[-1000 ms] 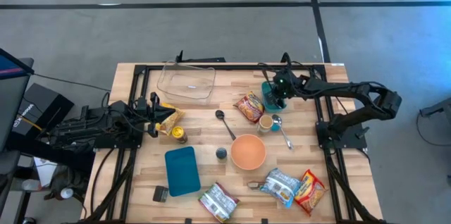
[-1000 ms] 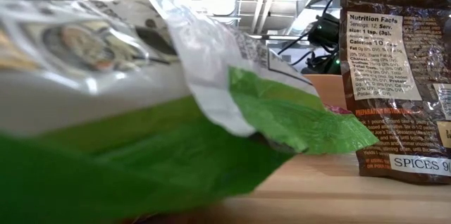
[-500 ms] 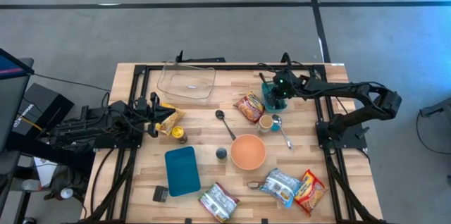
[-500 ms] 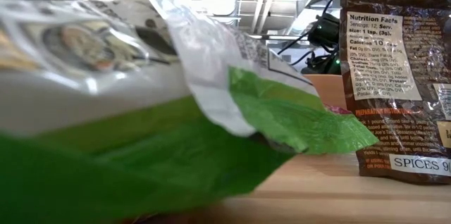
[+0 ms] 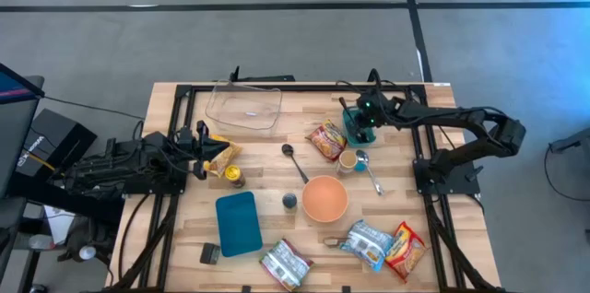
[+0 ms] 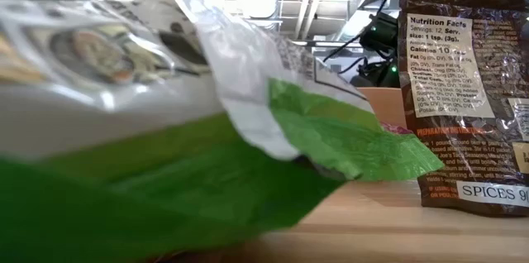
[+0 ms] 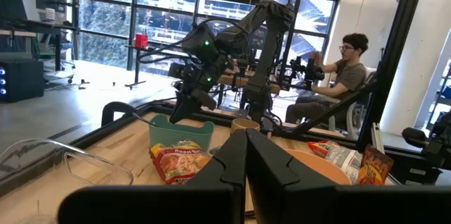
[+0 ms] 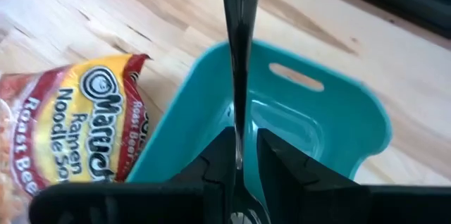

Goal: Pick & Place Food Item
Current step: Put the silver spoon into the green bin

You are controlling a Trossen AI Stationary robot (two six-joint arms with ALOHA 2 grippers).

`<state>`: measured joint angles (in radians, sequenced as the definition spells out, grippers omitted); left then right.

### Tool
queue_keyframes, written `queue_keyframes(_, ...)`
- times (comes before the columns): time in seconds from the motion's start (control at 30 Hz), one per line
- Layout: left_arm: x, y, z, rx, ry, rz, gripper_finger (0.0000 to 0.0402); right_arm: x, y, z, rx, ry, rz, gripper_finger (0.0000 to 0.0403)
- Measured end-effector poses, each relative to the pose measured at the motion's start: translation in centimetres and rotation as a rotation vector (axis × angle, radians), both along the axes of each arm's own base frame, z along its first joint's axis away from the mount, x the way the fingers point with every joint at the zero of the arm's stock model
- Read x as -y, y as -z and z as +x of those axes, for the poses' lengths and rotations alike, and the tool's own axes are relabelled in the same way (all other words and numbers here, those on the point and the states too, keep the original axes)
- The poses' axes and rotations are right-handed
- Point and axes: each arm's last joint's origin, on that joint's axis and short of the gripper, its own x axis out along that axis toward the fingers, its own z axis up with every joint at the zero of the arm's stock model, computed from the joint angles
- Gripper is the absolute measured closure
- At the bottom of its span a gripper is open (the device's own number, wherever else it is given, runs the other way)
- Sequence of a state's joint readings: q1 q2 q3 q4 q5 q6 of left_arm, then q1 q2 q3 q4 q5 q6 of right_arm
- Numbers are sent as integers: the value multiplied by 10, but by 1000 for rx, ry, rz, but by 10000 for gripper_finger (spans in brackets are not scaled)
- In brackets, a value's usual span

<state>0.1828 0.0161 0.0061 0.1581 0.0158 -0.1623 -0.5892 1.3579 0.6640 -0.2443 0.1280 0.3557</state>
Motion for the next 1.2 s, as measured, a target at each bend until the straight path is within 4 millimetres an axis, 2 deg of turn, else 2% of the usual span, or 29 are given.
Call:
queue_keyframes(0.6,0,0,0,0,0,0,401,2,-34,8,-78,-6,53,348)
queue_keyframes(1.2,0,0,0,0,0,0,401,-31,-51,23,-158,-100,120,348)
